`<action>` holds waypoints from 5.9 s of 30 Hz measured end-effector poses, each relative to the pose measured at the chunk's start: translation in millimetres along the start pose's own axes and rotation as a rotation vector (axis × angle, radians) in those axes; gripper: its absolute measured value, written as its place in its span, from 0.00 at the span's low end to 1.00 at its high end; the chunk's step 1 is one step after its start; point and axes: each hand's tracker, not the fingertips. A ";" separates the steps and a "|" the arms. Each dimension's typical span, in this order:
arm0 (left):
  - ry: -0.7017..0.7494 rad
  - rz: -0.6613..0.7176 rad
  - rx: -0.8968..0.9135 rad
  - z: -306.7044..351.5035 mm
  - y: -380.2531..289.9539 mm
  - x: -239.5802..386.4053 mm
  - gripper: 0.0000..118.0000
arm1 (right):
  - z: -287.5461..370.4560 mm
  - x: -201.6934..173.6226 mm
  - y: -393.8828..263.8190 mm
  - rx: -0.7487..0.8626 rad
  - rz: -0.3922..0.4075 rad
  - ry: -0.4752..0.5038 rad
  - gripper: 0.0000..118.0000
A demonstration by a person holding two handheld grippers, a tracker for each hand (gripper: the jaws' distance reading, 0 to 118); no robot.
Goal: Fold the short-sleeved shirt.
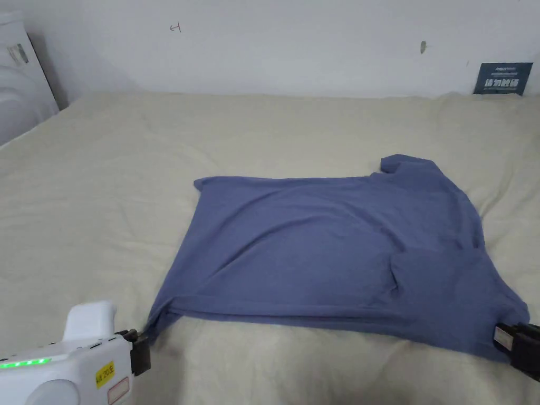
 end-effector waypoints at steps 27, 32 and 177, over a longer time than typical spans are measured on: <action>0.084 -0.090 -0.046 -34.1 18.4 11.0 0.42 | -4.6 17.0 -2.0 -0.057 -0.041 0.006 0.00; 0.067 -0.110 -0.069 -49.2 10.3 10.9 0.79 | -5.4 18.0 -3.3 -0.070 -0.033 0.003 0.00; 0.067 -0.149 -0.088 -146.4 143.4 37.2 0.09 | -160.9 49.0 104.8 -0.149 0.070 -0.104 0.07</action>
